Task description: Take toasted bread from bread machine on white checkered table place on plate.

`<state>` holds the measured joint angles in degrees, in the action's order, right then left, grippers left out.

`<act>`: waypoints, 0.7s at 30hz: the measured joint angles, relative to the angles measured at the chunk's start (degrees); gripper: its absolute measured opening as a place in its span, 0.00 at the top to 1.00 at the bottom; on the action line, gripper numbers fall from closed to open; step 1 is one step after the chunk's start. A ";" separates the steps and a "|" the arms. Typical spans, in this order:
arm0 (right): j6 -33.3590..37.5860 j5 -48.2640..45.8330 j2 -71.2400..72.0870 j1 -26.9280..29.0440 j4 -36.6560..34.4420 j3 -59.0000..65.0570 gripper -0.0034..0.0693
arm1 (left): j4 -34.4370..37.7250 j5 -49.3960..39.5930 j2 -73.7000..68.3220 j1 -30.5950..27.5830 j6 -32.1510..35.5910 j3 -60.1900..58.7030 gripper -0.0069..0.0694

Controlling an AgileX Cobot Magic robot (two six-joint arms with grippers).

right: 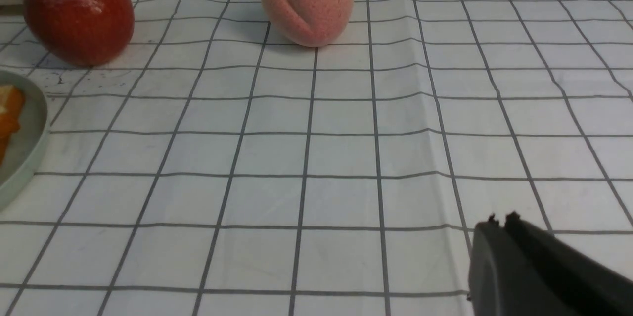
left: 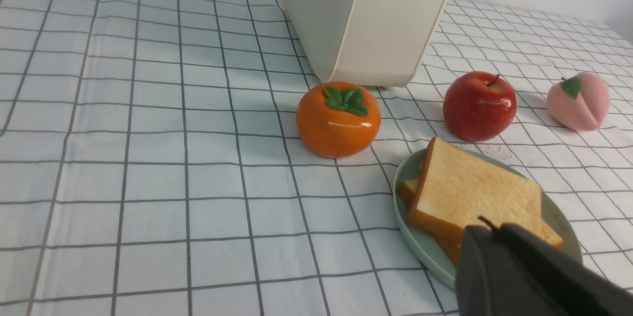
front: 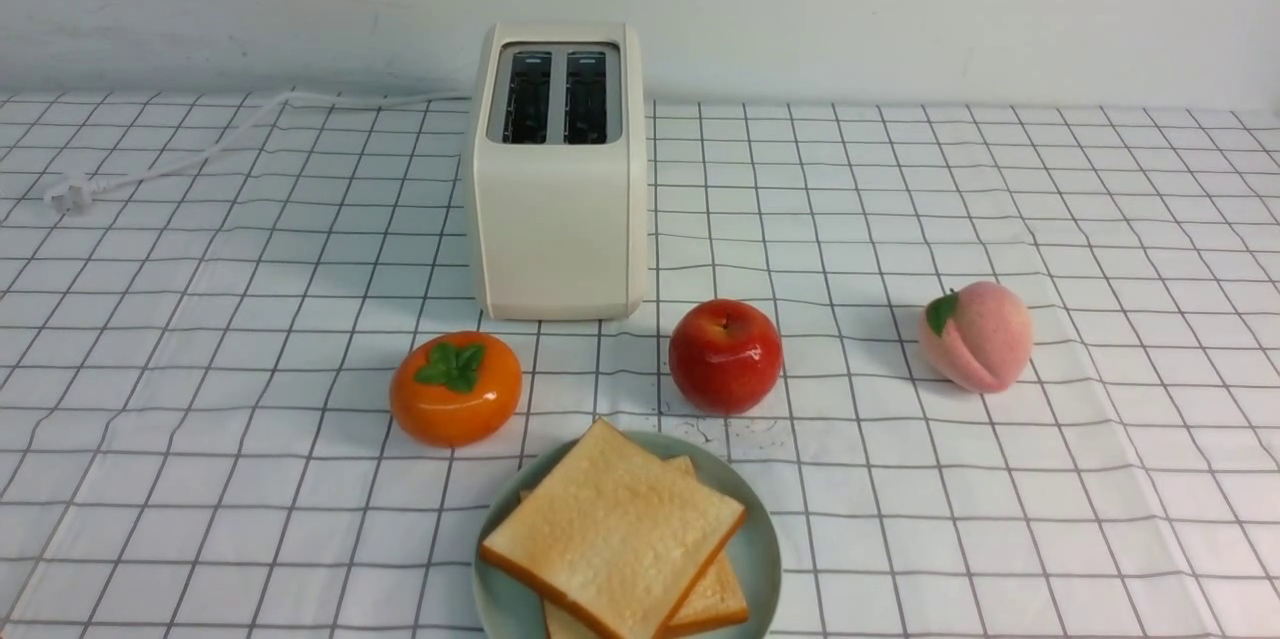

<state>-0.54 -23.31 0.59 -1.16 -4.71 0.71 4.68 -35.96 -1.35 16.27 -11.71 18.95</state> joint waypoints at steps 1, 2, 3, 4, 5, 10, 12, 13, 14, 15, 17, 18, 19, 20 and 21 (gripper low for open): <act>0.00 0.00 0.00 0.00 0.00 0.00 0.93 | 0.00 0.41 0.00 -0.24 0.00 -0.19 0.90; 0.00 0.00 0.00 0.00 0.00 0.00 0.93 | -0.15 1.55 0.00 -0.79 0.00 -0.58 0.90; 0.00 0.00 0.00 0.00 -0.05 0.00 0.93 | -0.15 1.55 0.00 -0.79 0.00 -0.58 0.90; 0.00 0.00 0.00 0.00 -0.05 0.00 0.93 | -0.53 4.28 0.00 -2.73 0.00 -1.82 0.91; 0.00 0.00 0.00 0.00 -0.05 0.00 0.93 | -0.70 5.17 0.00 -3.38 0.00 -2.26 0.92; 0.00 0.00 0.00 0.00 -0.05 0.00 0.92 | -0.61 17.56 1.06 -12.03 0.22 -12.24 0.93; 0.00 0.00 0.00 0.00 -0.05 0.00 0.91 | -0.32 19.84 1.87 -13.00 0.22 -16.90 0.93; 0.00 0.00 0.00 0.00 -0.05 0.00 0.91 | -0.32 19.95 1.86 -13.09 0.22 -16.90 0.93; 0.00 0.05 0.00 0.00 -0.05 0.00 0.91 | 0.10 19.34 1.93 -13.28 0.02 -19.49 0.93; 0.00 0.05 0.00 0.00 -0.05 0.00 0.91 | 0.21 18.29 1.93 -13.28 -0.05 -19.99 0.93; 0.05 0.10 0.05 0.00 -0.11 0.00 0.91 | 0.51 15.48 1.93 -13.28 -0.05 -20.41 0.93; 0.05 0.10 0.05 0.00 -0.16 0.00 0.91 | 0.93 13.88 1.93 -13.28 -0.05 -20.64 0.93; 0.05 0.10 0.05 0.00 -0.16 0.00 0.91 | 1.03 13.77 1.93 -13.28 -0.05 -20.64 0.93; 0.05 0.10 0.05 0.00 -0.16 0.00 0.90 | 1.08 13.77 1.93 -13.35 -0.05 -20.64 0.93; 0.05 0.10 0.05 0.00 -0.16 0.00 0.90 | 1.08 13.77 1.93 -13.35 -0.05 -20.64 0.93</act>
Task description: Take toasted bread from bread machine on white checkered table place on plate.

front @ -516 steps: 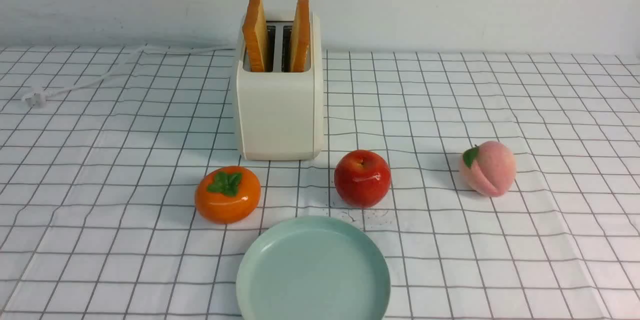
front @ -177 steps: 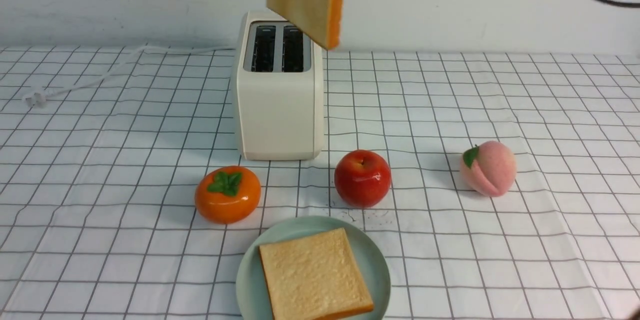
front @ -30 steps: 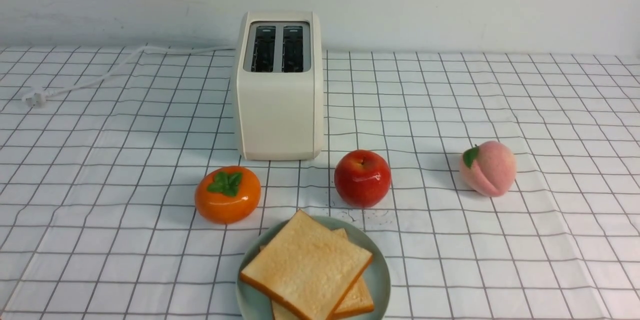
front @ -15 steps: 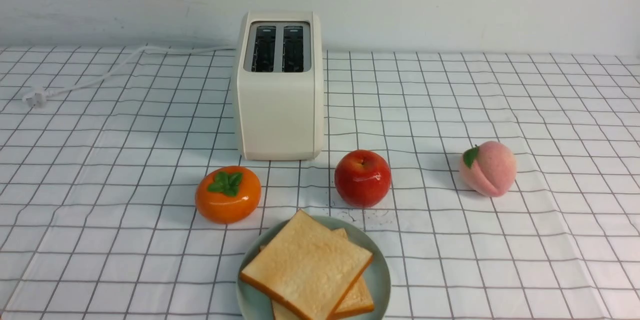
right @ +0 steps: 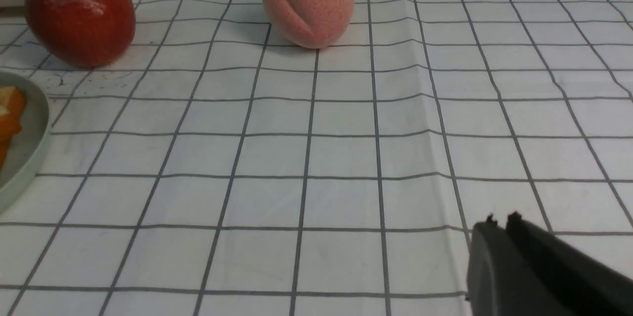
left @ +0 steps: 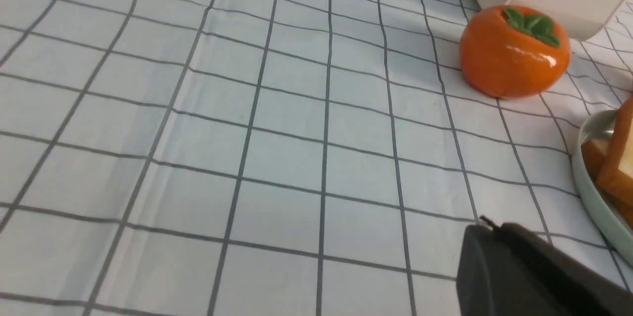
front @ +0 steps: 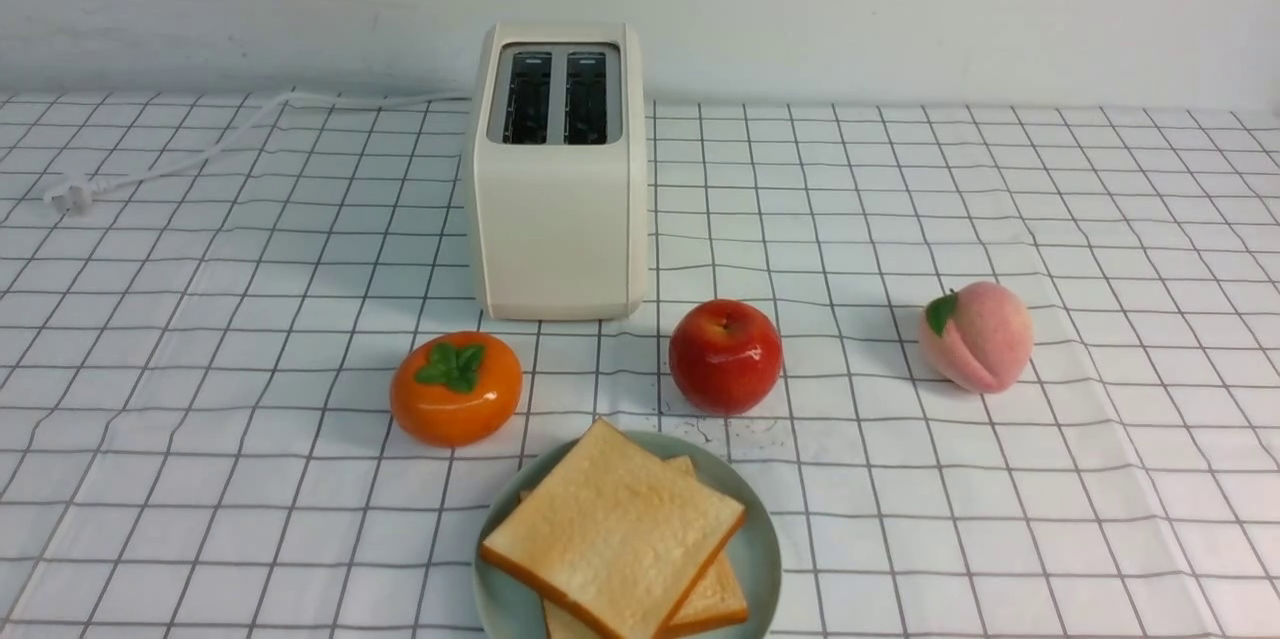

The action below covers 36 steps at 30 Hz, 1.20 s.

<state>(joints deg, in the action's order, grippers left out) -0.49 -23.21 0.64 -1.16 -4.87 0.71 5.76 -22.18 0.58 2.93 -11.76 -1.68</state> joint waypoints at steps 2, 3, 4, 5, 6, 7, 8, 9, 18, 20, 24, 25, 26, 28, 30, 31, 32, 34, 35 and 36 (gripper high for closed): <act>0.00 0.00 0.00 0.00 0.00 0.00 0.90 | 0.02 0.00 0.00 0.00 0.00 0.00 0.93; 0.00 0.00 0.00 0.00 0.00 0.00 0.89 | 0.07 0.00 0.00 0.00 0.00 0.00 0.93; 0.00 0.00 0.00 0.00 0.00 0.00 0.89 | 0.07 0.06 0.00 0.00 0.00 0.00 0.93; 0.00 0.00 0.00 0.00 0.00 0.00 0.89 | 0.07 0.06 0.00 0.00 0.00 0.00 0.93; 0.00 0.00 0.00 0.00 0.00 0.00 0.89 | 0.07 0.06 0.00 0.00 0.00 0.00 0.93; 0.00 0.00 0.00 0.00 0.00 0.00 0.88 | 0.13 0.06 0.00 0.00 0.00 0.00 0.93; 0.00 0.00 0.00 0.00 0.00 0.00 0.88 | 0.13 0.06 0.00 0.00 0.00 0.00 0.93; 0.00 0.00 0.00 0.00 0.00 0.00 0.88 | 0.13 0.06 0.00 0.00 0.00 0.00 0.93; 0.00 0.00 0.00 0.00 0.00 0.01 0.87 | 0.13 0.06 0.00 0.00 0.00 0.00 0.93; 0.00 0.00 0.00 0.00 0.00 0.01 0.86 | 0.13 0.06 0.00 0.00 0.00 0.00 0.93; 0.00 0.00 0.00 0.00 0.00 0.01 0.85 | 0.13 0.06 0.00 0.00 0.00 0.00 0.93; 0.00 0.00 0.00 0.00 0.00 0.01 0.85 | 0.13 0.06 0.00 0.00 0.00 0.00 0.92; 0.00 0.00 0.00 0.00 0.00 0.01 0.85 | 0.13 0.06 0.00 0.00 0.00 0.00 0.92; 0.00 0.00 0.00 0.00 0.00 0.01 0.85 | 0.13 0.06 0.00 0.00 0.00 0.00 0.92; 0.00 0.00 0.00 0.00 0.00 0.01 0.84 | 0.13 0.06 0.00 0.00 0.00 0.00 0.92; 0.00 0.00 0.00 0.00 0.00 0.01 0.84 | 0.13 0.06 0.00 0.00 0.05 0.00 0.92; 0.00 0.00 0.00 0.00 0.00 0.01 0.84 | 0.13 0.06 0.00 0.00 0.05 0.00 0.92; 0.00 0.00 0.00 0.00 0.00 0.01 0.84 | 0.13 0.06 0.00 0.00 0.05 0.00 0.92; 0.00 0.00 0.00 0.00 0.00 0.01 0.83 | 0.13 0.06 0.00 0.00 0.05 0.00 0.92; 0.00 0.00 0.00 0.00 0.00 0.01 0.83 | 0.13 0.01 0.00 0.00 0.05 0.00 0.92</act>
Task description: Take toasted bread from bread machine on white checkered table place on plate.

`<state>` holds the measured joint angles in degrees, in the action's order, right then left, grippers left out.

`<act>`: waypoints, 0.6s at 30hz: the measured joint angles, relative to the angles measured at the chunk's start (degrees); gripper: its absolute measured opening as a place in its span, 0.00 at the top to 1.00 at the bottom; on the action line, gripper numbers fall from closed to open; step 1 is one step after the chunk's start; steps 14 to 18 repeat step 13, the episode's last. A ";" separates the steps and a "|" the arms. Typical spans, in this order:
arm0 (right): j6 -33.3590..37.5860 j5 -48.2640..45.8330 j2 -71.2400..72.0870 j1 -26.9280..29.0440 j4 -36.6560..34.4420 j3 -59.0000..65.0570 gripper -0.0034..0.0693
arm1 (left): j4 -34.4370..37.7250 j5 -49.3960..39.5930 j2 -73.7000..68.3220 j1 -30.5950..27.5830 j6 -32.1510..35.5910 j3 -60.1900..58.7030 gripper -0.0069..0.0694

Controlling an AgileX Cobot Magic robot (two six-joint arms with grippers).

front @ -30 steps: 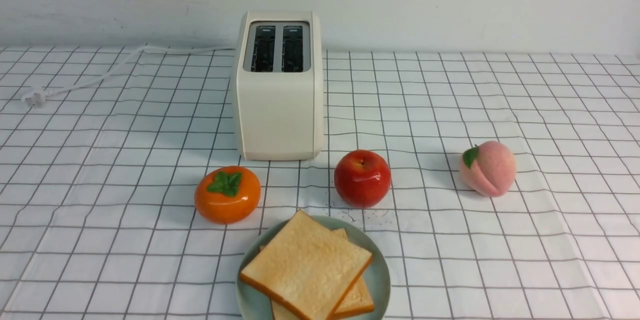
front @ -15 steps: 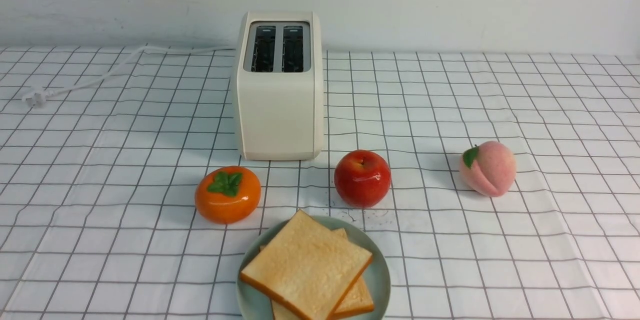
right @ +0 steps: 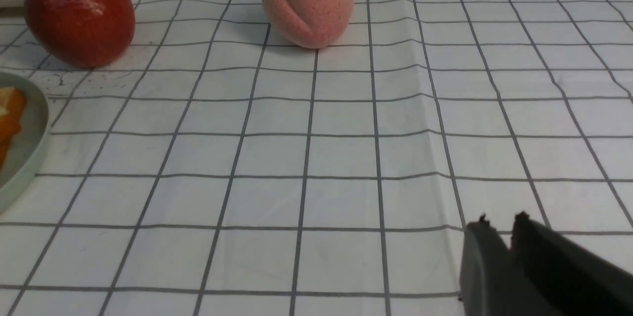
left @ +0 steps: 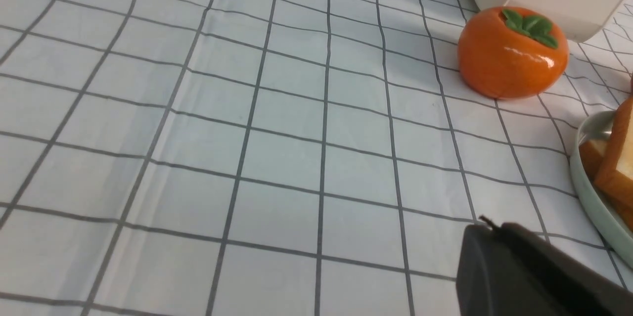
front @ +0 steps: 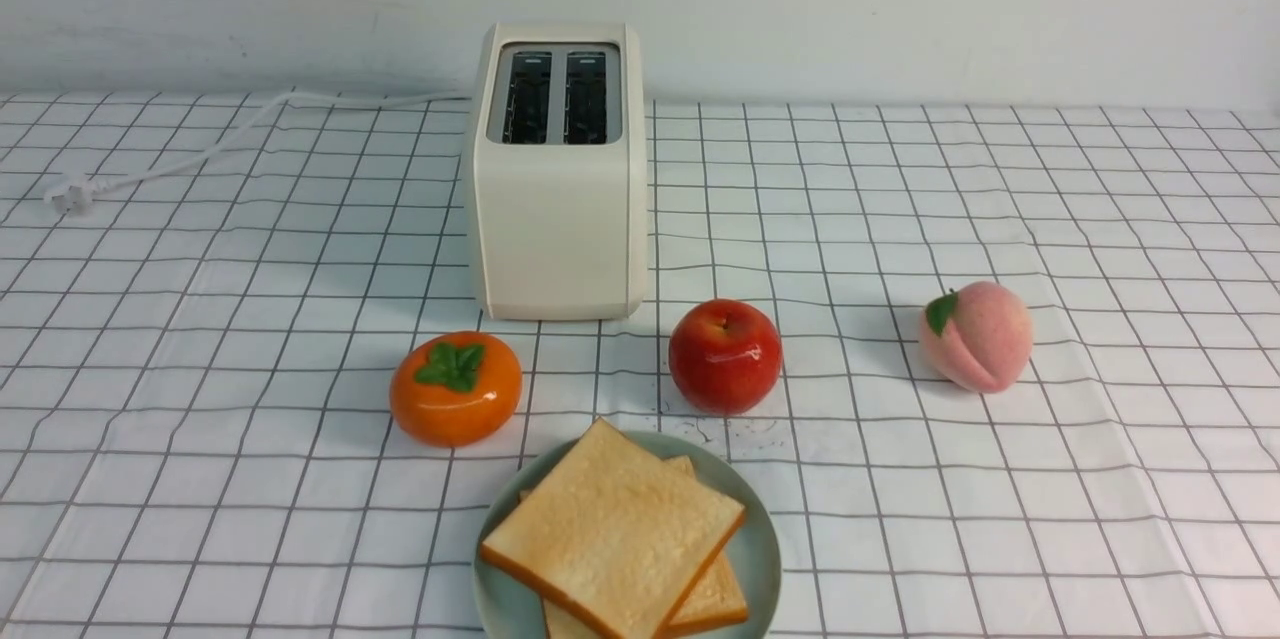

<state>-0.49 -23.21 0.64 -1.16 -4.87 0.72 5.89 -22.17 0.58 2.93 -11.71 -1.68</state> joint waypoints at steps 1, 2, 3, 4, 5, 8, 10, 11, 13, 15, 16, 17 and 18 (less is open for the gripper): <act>0.00 0.00 0.00 0.00 0.00 0.00 0.83 | 0.00 0.00 0.00 0.00 0.00 0.00 0.91; 0.00 0.00 0.00 0.00 0.00 0.00 0.83 | 0.00 0.00 0.00 0.00 0.00 0.00 0.91; 0.00 0.00 0.00 0.00 0.00 0.00 0.83 | 0.00 0.00 0.00 0.00 0.00 0.00 0.91; 0.00 0.00 0.00 0.00 0.00 0.00 0.83 | 0.00 0.00 0.00 0.00 0.00 0.00 0.91; 0.00 0.00 0.00 0.00 0.00 0.00 0.82 | 0.00 0.00 0.00 0.00 0.00 0.00 0.91; 0.00 0.00 0.00 0.00 0.00 0.00 0.82 | 0.00 0.00 0.00 0.00 0.00 0.00 0.91; 0.00 0.00 0.00 0.00 0.00 0.00 0.82 | 0.00 0.00 0.00 0.00 0.00 0.00 0.91; 0.00 0.00 0.00 0.00 0.00 0.00 0.82 | 0.00 0.00 0.00 0.00 0.00 0.00 0.91; 0.00 0.00 0.00 0.00 0.00 0.00 0.81 | 0.00 0.00 0.00 0.00 0.00 0.00 0.91; 0.00 0.00 0.00 0.00 0.00 0.00 0.81 | 0.00 0.00 0.00 0.00 0.00 0.00 0.91; 0.00 0.00 0.00 0.00 0.00 0.00 0.81 | 0.00 0.00 0.00 0.00 0.00 0.00 0.91; 0.00 0.00 0.00 0.00 0.00 0.00 0.81 | 0.00 0.00 0.00 0.00 0.00 0.00 0.91; 0.00 0.00 0.00 0.00 0.00 0.00 0.81 | 0.00 0.00 0.00 0.00 0.00 0.00 0.91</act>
